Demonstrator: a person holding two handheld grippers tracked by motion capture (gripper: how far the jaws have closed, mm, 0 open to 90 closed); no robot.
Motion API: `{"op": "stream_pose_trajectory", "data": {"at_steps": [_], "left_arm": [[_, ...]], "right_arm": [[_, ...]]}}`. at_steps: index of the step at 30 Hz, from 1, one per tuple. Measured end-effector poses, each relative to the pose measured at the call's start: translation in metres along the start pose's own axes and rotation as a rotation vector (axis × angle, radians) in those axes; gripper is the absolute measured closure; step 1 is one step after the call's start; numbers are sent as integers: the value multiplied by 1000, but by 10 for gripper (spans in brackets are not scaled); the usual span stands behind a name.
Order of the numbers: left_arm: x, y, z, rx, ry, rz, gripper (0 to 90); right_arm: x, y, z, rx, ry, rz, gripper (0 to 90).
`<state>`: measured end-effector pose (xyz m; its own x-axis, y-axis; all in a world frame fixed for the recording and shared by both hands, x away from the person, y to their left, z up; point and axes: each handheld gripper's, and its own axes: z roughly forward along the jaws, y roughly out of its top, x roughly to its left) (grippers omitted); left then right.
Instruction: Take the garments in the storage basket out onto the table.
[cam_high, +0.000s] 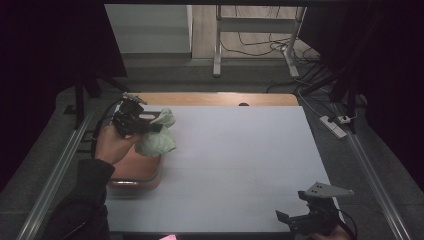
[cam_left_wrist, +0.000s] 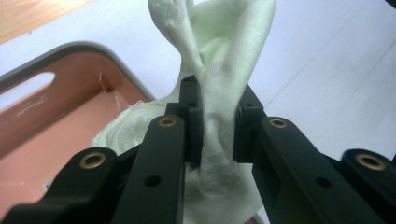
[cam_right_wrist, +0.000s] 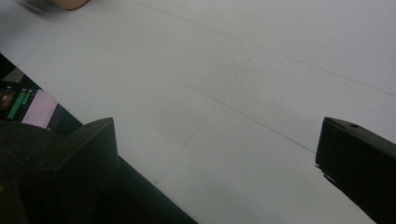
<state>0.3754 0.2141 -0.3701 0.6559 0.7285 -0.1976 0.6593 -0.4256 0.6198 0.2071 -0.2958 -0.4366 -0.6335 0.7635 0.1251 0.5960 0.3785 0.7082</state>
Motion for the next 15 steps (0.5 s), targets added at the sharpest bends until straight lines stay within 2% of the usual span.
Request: {"op": "stream_pose_trajectory", "data": {"at_steps": [15], "left_arm": [[-23,21,11,-24,-24,66,780]], "right_arm": [[0,0,0,-3,3,-1,0]]}}
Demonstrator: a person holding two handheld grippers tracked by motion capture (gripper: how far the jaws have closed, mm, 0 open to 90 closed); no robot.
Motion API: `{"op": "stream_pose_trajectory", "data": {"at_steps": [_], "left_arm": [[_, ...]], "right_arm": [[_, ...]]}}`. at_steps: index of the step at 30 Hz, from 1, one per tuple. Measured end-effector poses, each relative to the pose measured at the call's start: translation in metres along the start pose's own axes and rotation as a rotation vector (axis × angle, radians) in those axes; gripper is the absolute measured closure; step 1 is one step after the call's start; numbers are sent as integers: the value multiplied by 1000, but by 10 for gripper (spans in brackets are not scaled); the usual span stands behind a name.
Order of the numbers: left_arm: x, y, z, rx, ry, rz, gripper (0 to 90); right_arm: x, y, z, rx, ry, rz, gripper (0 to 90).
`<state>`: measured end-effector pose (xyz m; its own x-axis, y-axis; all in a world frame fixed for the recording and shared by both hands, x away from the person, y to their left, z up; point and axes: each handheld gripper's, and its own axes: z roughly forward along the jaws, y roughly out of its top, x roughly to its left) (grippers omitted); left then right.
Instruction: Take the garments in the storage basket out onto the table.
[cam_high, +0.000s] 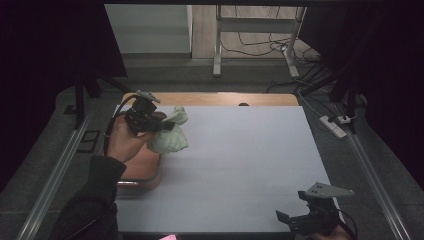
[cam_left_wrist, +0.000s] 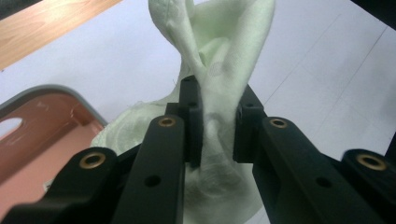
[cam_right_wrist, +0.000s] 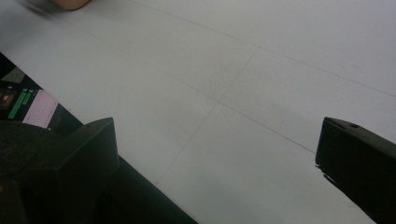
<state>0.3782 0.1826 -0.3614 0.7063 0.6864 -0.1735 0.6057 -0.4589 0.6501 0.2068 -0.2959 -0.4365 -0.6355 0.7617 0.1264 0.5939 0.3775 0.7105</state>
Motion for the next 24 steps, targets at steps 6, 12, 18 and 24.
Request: {"op": "stream_pose_trajectory", "data": {"at_steps": [6,12,18,24], "left_arm": [[-9,8,8,-3,-7,37,777],[-15,14,16,-6,-18,54,777],[-24,22,27,-1,-31,84,777],[-34,31,36,3,-47,108,776]], "right_arm": [[0,0,0,-2,-3,-8,0],[0,0,0,-3,0,-7,0],[0,0,0,-6,2,-5,0],[-1,0,-1,-7,3,-2,0]]}}
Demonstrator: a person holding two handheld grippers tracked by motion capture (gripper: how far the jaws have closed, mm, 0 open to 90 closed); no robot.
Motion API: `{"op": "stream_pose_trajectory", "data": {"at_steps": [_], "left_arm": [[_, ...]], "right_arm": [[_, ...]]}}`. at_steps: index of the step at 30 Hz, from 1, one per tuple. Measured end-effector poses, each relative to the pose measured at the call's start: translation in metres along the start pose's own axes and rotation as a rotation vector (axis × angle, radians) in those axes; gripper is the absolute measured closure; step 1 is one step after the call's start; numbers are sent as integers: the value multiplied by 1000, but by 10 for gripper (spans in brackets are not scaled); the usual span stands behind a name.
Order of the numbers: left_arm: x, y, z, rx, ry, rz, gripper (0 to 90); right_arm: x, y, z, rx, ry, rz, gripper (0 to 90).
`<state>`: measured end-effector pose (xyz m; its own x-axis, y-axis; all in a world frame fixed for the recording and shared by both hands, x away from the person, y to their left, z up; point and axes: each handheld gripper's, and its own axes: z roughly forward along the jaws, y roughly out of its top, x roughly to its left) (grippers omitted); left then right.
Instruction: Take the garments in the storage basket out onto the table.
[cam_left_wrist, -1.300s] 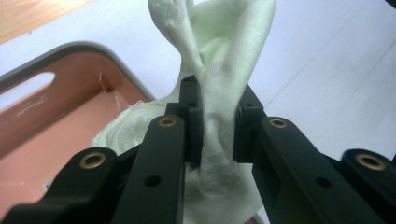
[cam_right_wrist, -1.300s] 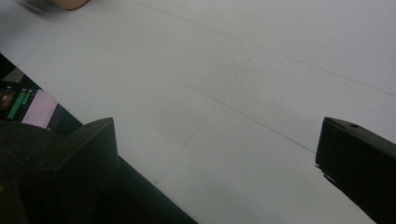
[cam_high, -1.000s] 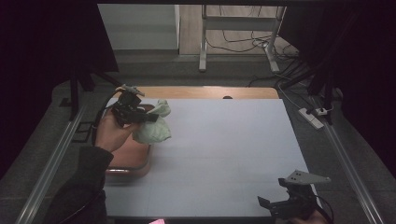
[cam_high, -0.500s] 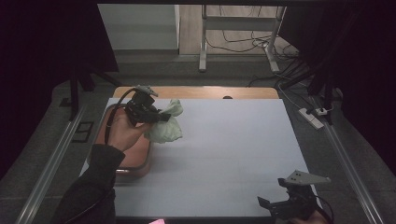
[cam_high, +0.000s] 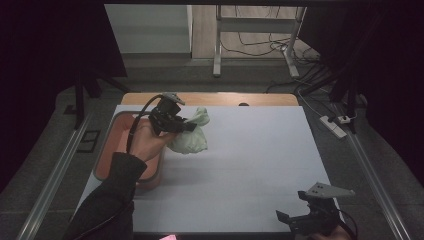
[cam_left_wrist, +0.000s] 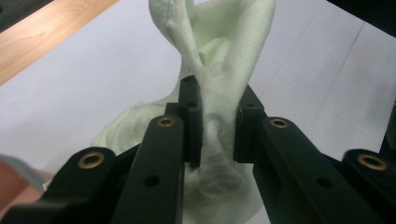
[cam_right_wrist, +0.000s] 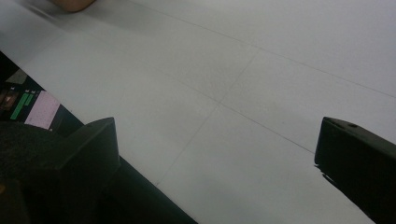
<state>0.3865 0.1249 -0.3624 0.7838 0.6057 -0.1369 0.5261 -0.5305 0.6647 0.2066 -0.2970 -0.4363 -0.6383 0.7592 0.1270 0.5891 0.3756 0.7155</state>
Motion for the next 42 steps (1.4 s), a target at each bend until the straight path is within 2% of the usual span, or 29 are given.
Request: {"op": "stream_pose_trajectory", "data": {"at_steps": [9,14,15,21,23,34,42], "left_arm": [[-8,10,18,3,-10,22,774],[-14,14,30,11,-6,52,771],[-16,15,35,14,-1,65,770],[-22,17,49,16,-7,83,768],[-25,17,58,23,-19,88,766],[-33,16,86,30,-49,86,760],[-36,9,106,44,-53,95,757]], "right_arm": [[0,0,0,2,1,-2,0],[0,0,0,3,3,-3,0],[0,0,1,4,3,-4,0],[0,0,1,5,4,-6,0],[0,0,1,5,5,-6,0],[0,0,1,7,7,-6,0],[0,0,1,12,6,-8,0]]}}
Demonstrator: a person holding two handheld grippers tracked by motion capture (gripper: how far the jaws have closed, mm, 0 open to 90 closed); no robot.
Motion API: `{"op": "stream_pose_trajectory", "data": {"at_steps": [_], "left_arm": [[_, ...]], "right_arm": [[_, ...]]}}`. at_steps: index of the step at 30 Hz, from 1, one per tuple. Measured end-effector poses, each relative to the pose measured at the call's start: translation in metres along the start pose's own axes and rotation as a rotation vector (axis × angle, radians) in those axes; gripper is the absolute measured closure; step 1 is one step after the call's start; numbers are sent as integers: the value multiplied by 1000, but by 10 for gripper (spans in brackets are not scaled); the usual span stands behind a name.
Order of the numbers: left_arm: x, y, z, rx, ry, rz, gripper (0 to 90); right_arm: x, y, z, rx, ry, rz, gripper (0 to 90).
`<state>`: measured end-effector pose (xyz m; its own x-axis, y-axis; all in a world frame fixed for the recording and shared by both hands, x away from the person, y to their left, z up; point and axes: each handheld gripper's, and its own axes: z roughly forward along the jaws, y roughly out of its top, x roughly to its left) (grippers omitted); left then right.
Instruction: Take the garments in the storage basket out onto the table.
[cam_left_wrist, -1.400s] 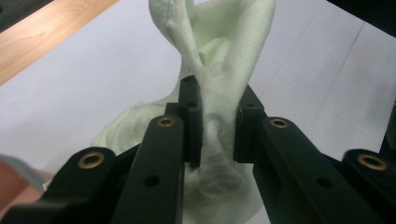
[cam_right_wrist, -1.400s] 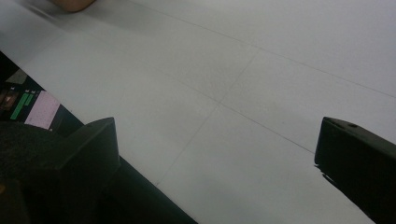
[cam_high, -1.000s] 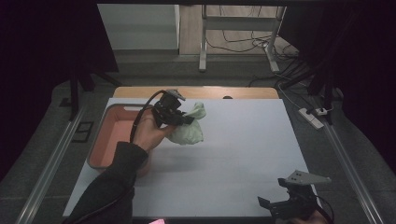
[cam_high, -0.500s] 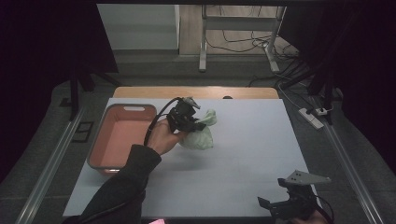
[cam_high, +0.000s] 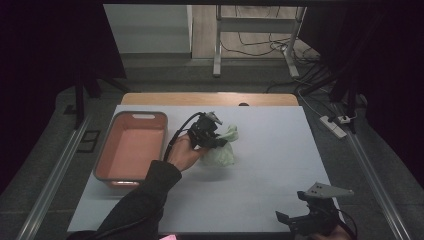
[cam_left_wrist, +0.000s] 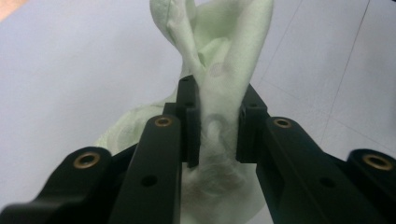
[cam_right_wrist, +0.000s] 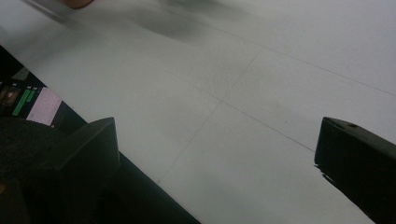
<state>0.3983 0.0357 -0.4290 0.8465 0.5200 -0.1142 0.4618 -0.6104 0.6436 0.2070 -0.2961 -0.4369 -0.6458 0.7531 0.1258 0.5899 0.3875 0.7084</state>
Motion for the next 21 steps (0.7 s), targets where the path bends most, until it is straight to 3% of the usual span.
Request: {"op": "stream_pose_trajectory", "data": {"at_steps": [9,11,21], "left_arm": [[3,-12,26,46,1,5,749],[4,-16,33,51,-5,-10,745],[8,-23,48,66,13,-26,698]], "right_arm": [[1,0,0,5,3,-4,0],[1,0,1,6,2,-3,0],[1,0,1,12,0,-7,0]]}}
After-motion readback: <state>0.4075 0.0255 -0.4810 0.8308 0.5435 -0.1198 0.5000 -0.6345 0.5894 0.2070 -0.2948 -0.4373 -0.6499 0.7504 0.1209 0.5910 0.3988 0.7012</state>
